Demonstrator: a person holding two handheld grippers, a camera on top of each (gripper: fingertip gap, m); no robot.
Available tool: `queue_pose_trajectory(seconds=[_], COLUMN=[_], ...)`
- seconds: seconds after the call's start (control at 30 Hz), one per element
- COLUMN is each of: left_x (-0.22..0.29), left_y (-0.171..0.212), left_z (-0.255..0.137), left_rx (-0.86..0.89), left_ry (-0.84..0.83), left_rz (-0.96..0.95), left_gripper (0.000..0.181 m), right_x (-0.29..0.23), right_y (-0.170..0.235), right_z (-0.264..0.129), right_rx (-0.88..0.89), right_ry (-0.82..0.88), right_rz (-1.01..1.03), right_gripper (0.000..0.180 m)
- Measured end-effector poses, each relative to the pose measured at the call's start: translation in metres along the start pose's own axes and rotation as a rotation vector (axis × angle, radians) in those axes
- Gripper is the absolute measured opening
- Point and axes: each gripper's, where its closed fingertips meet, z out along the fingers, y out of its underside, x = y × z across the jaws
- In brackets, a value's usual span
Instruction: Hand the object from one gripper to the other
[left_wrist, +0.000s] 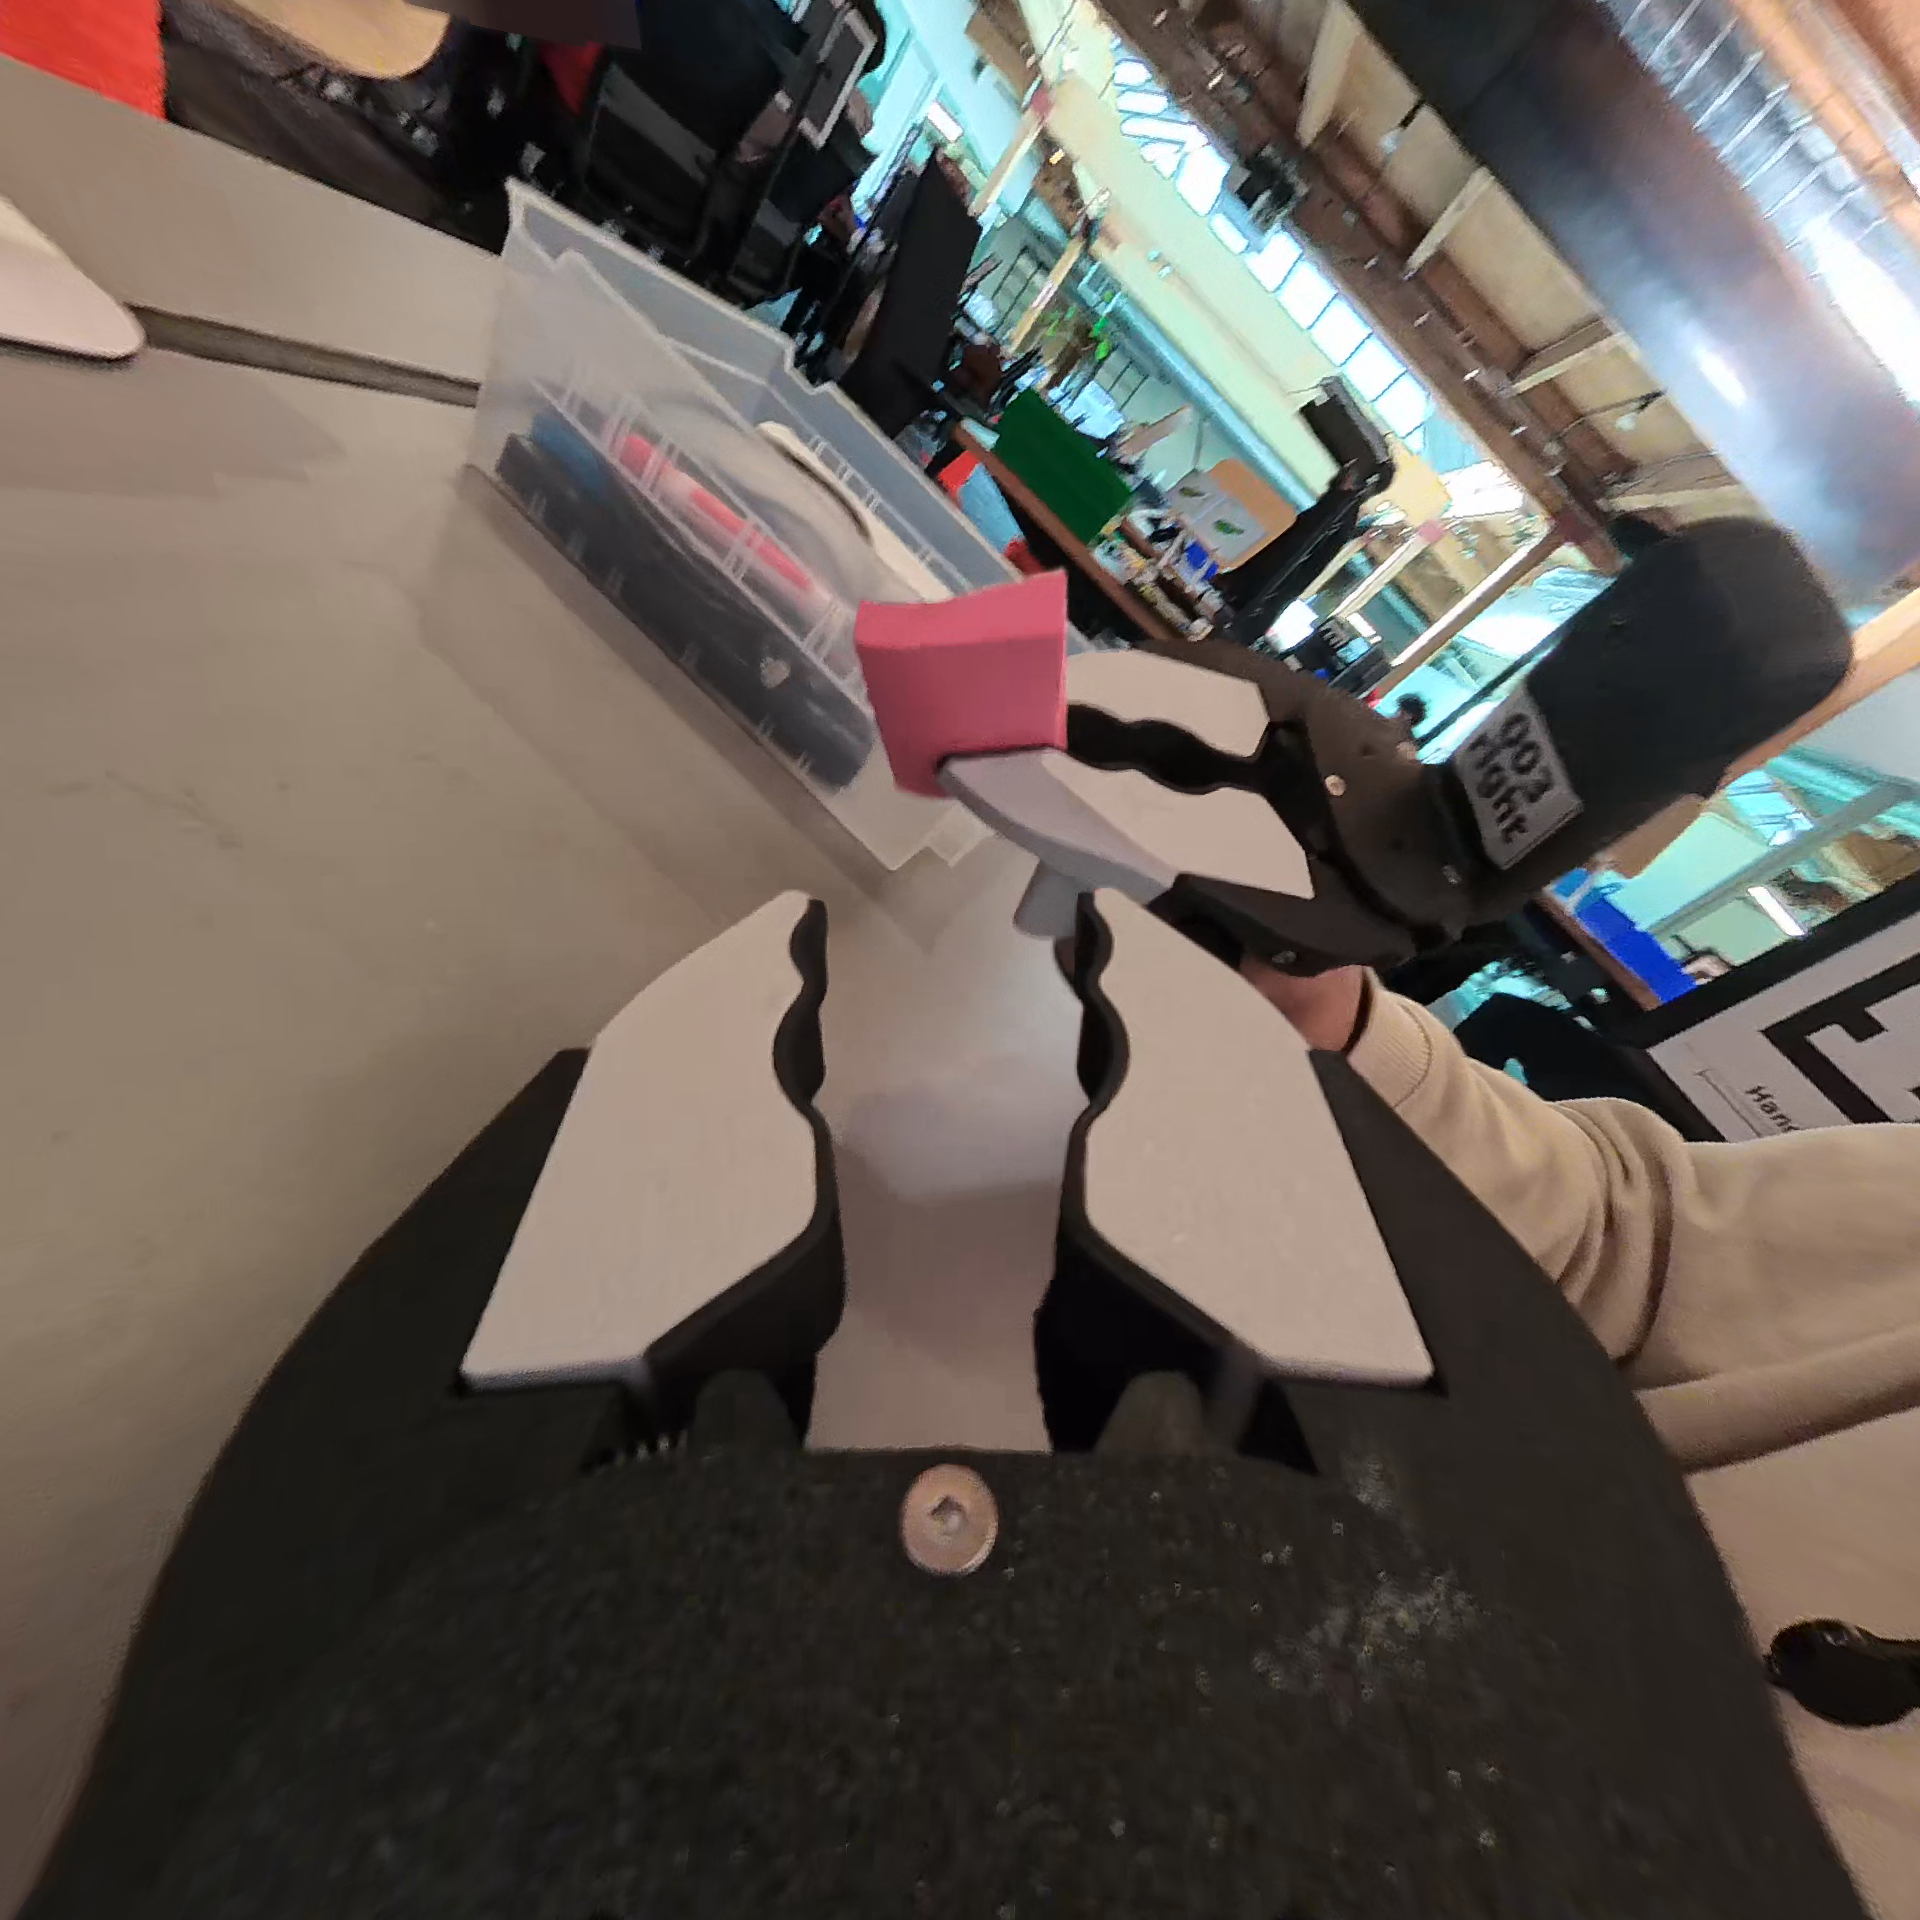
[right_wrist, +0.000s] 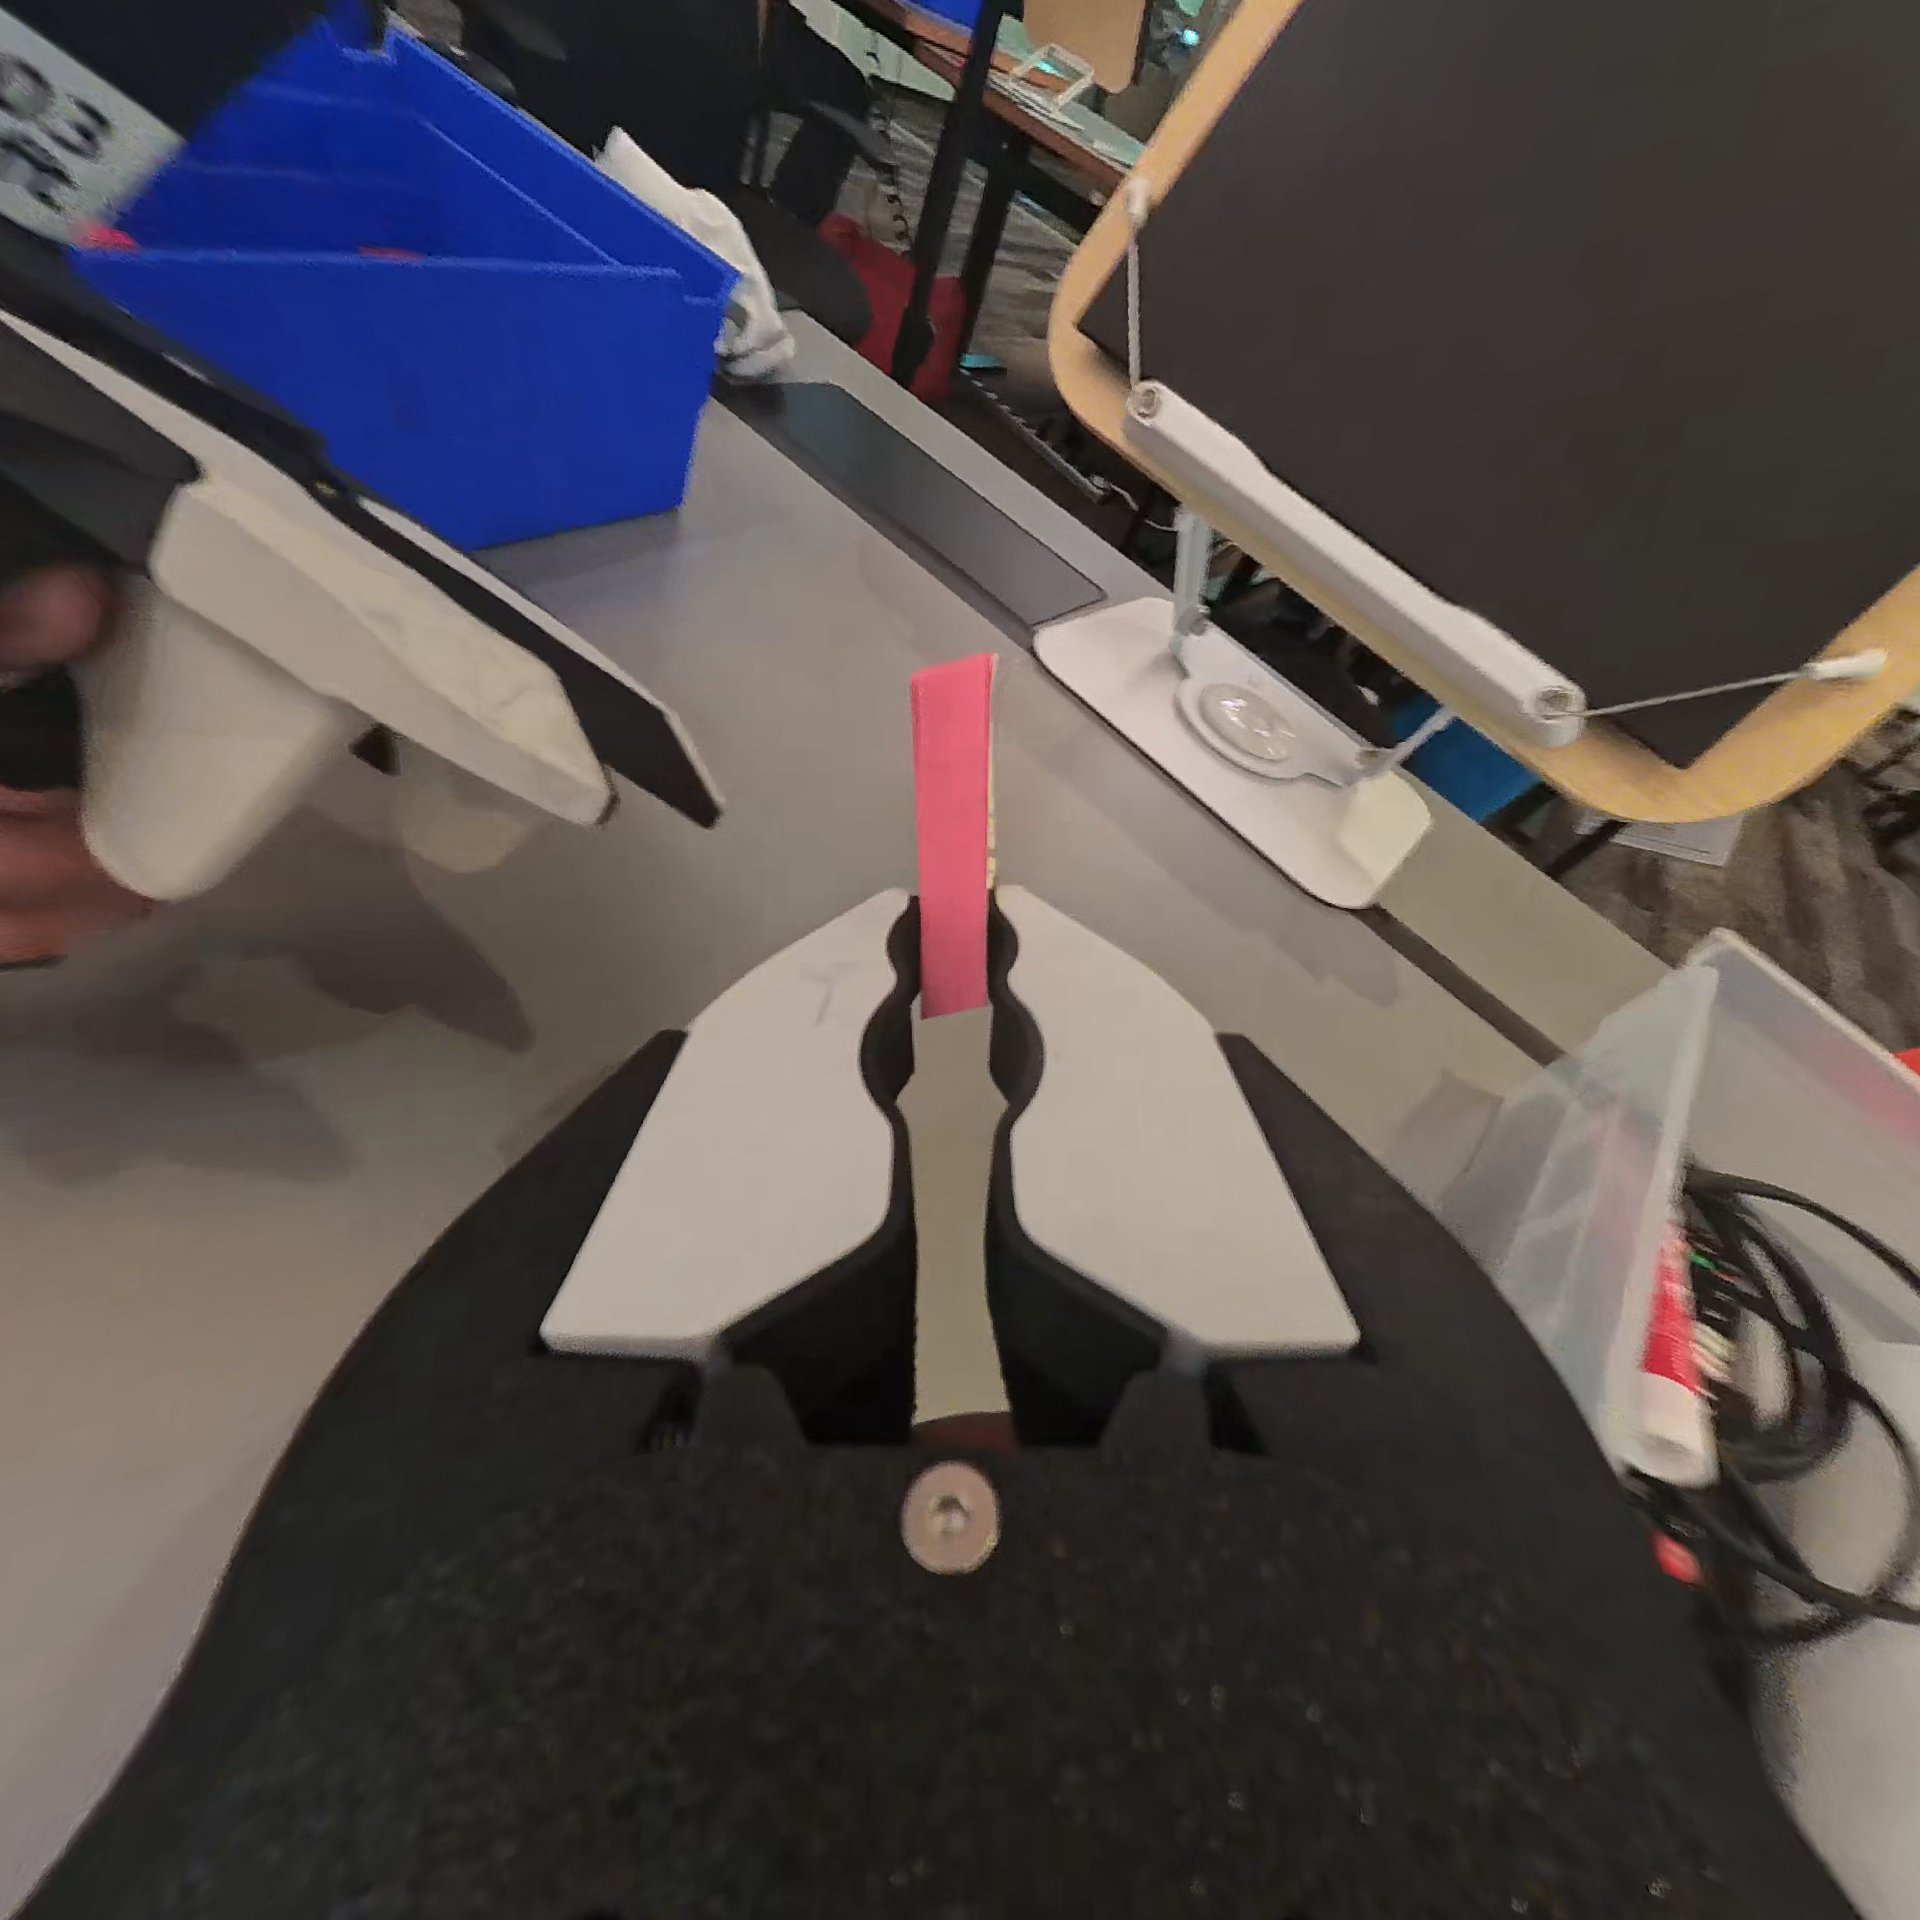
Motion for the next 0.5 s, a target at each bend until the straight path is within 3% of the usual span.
queue_pose_trajectory(seconds=[0.03, 0.1, 0.2, 0.3, 0.5], left_x=[0.004, 0.013, 0.029, 0.039, 0.030], left_y=[-0.003, -0.009, -0.019, -0.024, -0.021], left_z=[-0.001, -0.006, -0.014, -0.020, -0.021], left_rx=[0.022, 0.066, 0.108, 0.133, 0.093], left_ry=[0.036, 0.127, 0.255, 0.314, 0.291], left_rz=[-0.001, -0.020, -0.053, -0.030, -0.073], left_gripper=[0.046, 0.051, 0.043, 0.014, 0.009], right_x=[-0.012, -0.058, -0.071, -0.073, -0.076], right_y=[-0.004, -0.023, -0.040, -0.043, -0.040], right_z=[0.000, -0.012, -0.020, -0.024, -0.018], right_rx=[0.028, 0.136, 0.226, 0.263, 0.231], right_ry=[-0.079, -0.444, -0.692, -0.836, -0.896], right_rz=[0.041, 0.226, 0.605, 0.800, 0.927], right_gripper=[0.010, 0.010, 0.010, 0.009, 0.011])
